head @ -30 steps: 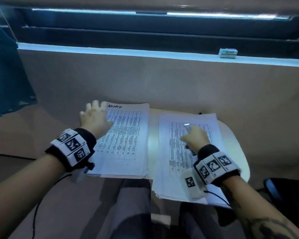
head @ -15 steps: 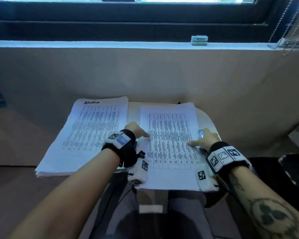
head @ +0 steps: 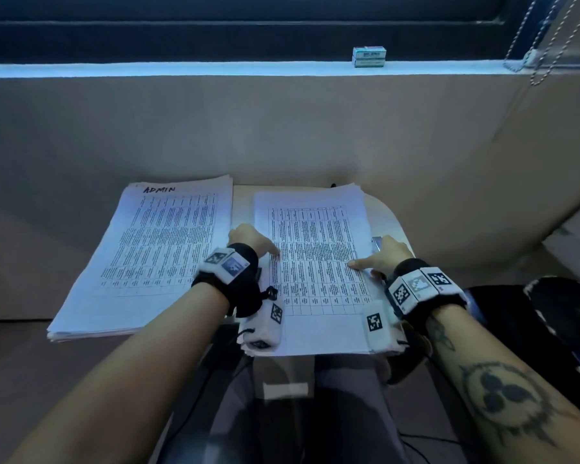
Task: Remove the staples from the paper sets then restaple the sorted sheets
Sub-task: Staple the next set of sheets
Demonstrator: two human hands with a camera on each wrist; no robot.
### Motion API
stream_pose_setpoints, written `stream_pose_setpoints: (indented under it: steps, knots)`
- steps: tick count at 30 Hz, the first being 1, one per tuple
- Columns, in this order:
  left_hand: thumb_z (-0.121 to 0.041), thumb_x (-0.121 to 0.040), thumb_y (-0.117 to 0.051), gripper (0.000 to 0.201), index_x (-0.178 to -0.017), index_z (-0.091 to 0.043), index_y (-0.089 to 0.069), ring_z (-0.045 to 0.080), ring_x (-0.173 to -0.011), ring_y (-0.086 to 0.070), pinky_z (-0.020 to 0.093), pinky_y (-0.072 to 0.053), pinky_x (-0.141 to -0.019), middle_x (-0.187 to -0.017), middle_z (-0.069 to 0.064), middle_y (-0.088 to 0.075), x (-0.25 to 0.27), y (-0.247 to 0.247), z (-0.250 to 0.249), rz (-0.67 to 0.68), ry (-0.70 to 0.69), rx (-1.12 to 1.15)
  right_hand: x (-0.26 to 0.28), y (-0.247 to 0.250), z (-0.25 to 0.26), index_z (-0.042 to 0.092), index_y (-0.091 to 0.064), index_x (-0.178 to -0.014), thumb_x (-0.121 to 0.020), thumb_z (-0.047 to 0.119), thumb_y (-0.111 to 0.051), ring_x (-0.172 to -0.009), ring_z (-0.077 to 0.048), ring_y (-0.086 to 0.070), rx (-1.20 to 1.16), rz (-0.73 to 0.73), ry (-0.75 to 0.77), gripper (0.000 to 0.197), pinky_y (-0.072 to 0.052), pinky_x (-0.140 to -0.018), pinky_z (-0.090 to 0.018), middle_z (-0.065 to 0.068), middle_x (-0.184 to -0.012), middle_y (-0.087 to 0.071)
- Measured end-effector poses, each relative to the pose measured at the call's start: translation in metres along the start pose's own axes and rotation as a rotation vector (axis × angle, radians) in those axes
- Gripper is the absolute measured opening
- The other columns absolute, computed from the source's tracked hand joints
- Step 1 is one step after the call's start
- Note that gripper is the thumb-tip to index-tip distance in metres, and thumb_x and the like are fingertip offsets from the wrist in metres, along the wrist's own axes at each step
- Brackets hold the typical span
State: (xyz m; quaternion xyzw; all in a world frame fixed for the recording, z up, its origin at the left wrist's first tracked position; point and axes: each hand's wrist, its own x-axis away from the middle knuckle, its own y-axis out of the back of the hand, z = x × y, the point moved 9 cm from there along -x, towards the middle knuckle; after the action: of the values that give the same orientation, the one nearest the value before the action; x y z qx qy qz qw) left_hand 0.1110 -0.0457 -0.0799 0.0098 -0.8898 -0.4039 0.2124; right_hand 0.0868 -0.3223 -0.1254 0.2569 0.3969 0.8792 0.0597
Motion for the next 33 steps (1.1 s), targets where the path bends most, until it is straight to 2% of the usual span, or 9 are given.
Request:
stream_pose_setpoints:
  steps: [4,9,12,15,18,23,25,29,33]
  knots:
    - [-0.017,-0.081,-0.071,0.046,-0.114,0.009,-0.051,0.032,-0.110,-0.056,0.030,-0.043,-0.080,-0.121,0.019,-0.058,0.002,0.003,0.001,0.061,0.037,0.079,0.000,0.001,-0.002,0.008,-0.042,-0.128,-0.065,0.039,-0.083,-0.076,-0.020,-0.060,-0.019,0.017,-0.004,0.081,-0.038,-0.050,-0.025,-0.015,-0.118,-0.058]
    - [-0.016,-0.079,-0.073,0.051,-0.118,0.008,-0.049,0.033,-0.112,-0.058,0.039,-0.048,-0.090,-0.118,0.020,-0.060,0.002,0.003,0.004,0.084,0.062,0.117,-0.001,0.004,-0.004,0.007,-0.051,-0.112,-0.068,0.030,-0.082,-0.070,-0.017,-0.060,-0.050,0.041,0.008,0.059,-0.041,-0.053,-0.026,-0.006,-0.089,-0.065]
    - [-0.017,-0.081,-0.070,0.037,-0.106,0.004,-0.053,0.016,-0.064,-0.053,0.024,-0.045,-0.056,-0.076,0.007,-0.055,0.005,0.001,-0.003,0.056,-0.006,0.141,-0.003,0.003,-0.003,0.008,-0.054,-0.105,-0.065,0.032,-0.084,-0.075,-0.022,-0.062,-0.044,0.030,0.022,0.056,-0.042,-0.055,-0.026,-0.012,-0.097,-0.067]
    - [-0.020,-0.086,-0.065,0.023,-0.096,-0.003,-0.052,0.012,-0.057,-0.043,0.023,-0.046,-0.053,-0.073,0.005,-0.049,0.014,-0.011,-0.014,0.134,-0.085,0.170,-0.002,0.002,-0.002,0.009,-0.053,-0.097,-0.066,0.032,-0.083,-0.065,-0.020,-0.060,-0.040,0.034,0.024,0.049,-0.040,-0.051,-0.025,-0.012,-0.091,-0.067]
    - [-0.027,-0.090,-0.059,0.024,-0.092,-0.006,-0.048,0.008,-0.048,-0.033,0.013,-0.033,-0.033,-0.068,0.002,-0.042,0.036,-0.026,-0.031,0.269,-0.151,0.129,-0.002,0.002,-0.002,0.013,-0.051,-0.103,-0.067,0.029,-0.083,-0.064,-0.019,-0.062,-0.065,0.042,0.030,0.050,-0.042,-0.052,-0.024,-0.010,-0.089,-0.067]
    - [-0.024,-0.089,-0.060,0.024,-0.076,-0.011,-0.044,0.012,-0.059,-0.045,0.026,-0.044,-0.051,-0.077,0.004,-0.047,0.060,-0.050,-0.058,0.410,-0.267,0.185,0.001,0.006,0.000,0.007,-0.059,-0.094,-0.065,0.029,-0.084,-0.082,-0.026,-0.065,-0.032,0.004,0.059,0.044,-0.049,-0.068,-0.029,-0.009,-0.087,-0.068]
    - [-0.022,-0.093,-0.052,0.023,-0.077,-0.010,-0.043,0.011,-0.058,-0.042,0.020,-0.041,-0.047,-0.074,0.003,-0.043,0.062,-0.048,-0.065,0.366,-0.313,0.138,0.003,0.008,0.002,0.009,-0.056,-0.088,-0.066,0.028,-0.083,-0.086,-0.027,-0.063,-0.038,-0.007,0.058,0.039,-0.050,-0.074,-0.032,-0.008,-0.086,-0.066]
    - [-0.015,-0.096,-0.044,0.011,-0.087,-0.009,-0.045,0.012,-0.063,-0.047,0.014,-0.038,-0.041,-0.081,0.003,-0.051,0.048,-0.011,-0.064,0.012,-0.364,0.074,0.005,0.008,-0.001,0.005,-0.049,-0.114,-0.070,0.027,-0.081,-0.101,-0.028,-0.058,-0.047,-0.011,0.028,0.059,-0.047,-0.084,-0.035,-0.012,-0.112,-0.059]
    - [-0.008,-0.094,-0.048,0.027,-0.121,-0.003,-0.047,0.026,-0.081,-0.054,0.025,-0.045,-0.065,-0.105,0.017,-0.060,0.036,0.016,-0.047,-0.229,-0.353,-0.102,0.000,0.005,-0.002,0.010,-0.048,-0.111,-0.069,0.033,-0.081,-0.096,-0.025,-0.056,-0.005,-0.004,0.027,0.058,-0.042,-0.074,-0.031,-0.013,-0.121,-0.056]
